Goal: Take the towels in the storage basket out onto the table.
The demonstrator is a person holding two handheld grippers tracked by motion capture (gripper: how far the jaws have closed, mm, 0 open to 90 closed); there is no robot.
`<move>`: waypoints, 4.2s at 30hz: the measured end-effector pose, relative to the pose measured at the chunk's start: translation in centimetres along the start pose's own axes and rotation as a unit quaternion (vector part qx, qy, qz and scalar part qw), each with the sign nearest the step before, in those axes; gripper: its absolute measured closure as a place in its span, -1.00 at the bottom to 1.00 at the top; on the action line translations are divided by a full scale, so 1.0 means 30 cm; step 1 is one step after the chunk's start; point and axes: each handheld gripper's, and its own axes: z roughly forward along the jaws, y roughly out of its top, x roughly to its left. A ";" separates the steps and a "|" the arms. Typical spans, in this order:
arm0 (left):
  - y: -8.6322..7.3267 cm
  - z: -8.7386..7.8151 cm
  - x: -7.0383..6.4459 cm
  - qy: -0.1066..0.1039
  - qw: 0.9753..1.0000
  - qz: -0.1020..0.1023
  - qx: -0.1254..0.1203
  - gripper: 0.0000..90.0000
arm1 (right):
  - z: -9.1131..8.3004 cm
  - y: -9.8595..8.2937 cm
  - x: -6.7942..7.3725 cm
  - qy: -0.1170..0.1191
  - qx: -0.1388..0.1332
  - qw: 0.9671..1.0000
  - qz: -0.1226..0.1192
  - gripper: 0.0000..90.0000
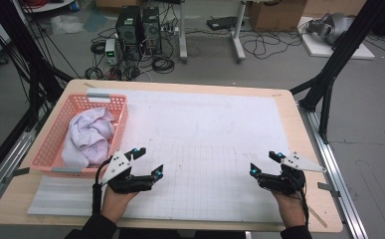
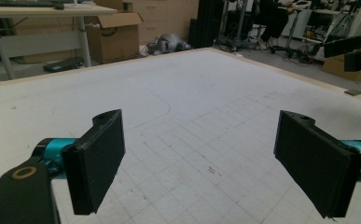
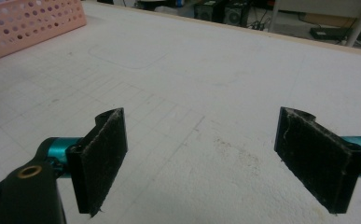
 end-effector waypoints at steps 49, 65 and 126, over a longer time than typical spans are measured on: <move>0.261 -0.174 0.196 0.048 0.998 -0.026 -0.014 -0.62 | 0.018 0.002 0.021 0.012 0.010 1.000 0.000 -0.65; 0.276 -0.258 0.492 0.154 0.982 -0.055 0.091 -0.62 | 0.018 0.004 0.023 0.008 0.011 1.000 -0.001 -0.65; 0.165 -0.155 0.666 0.273 0.920 -0.124 0.253 0.29 | -0.004 -0.002 -0.001 -0.006 0.008 1.000 0.012 -0.64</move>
